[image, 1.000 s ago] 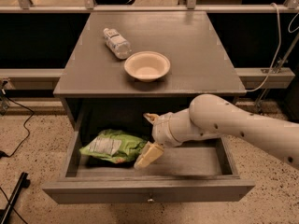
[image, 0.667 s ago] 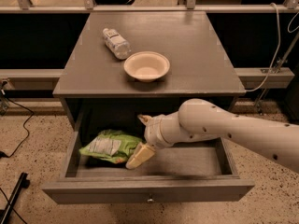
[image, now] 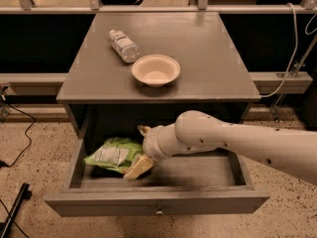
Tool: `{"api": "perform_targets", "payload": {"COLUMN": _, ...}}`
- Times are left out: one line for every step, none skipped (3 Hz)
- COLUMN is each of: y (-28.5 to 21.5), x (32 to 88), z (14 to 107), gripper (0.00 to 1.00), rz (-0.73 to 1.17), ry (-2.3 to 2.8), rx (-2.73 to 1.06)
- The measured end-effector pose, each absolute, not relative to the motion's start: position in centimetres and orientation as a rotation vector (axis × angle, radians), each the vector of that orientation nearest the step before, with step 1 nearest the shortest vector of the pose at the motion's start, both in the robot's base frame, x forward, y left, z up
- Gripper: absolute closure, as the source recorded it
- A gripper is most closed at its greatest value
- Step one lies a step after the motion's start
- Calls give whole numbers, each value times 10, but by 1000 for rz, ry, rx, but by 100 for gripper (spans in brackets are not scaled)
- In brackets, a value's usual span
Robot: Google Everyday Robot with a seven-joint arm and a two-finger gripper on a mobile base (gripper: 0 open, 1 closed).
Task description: Pick green rice chip bag from top drawer and place on counter
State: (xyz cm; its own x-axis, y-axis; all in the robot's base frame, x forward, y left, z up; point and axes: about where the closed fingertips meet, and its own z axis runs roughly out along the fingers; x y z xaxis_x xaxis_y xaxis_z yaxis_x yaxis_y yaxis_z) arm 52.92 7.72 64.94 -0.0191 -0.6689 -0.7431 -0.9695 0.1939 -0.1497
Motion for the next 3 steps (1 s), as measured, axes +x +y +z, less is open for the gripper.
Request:
{"api": "perform_targets", "payload": {"y": 86, "x": 525, "z": 624, "gripper": 0, "rz": 581, "ry": 1796, "rx": -1555}}
{"api": "perform_targets", "payload": {"y": 83, "x": 525, "z": 606, "gripper": 26, "rz": 593, "ry": 1839, "rx": -1546}}
{"api": "perform_targets", "payload": {"y": 83, "x": 526, "z": 607, "gripper": 50, "rz": 630, "ry": 1832, "rx": -1517}}
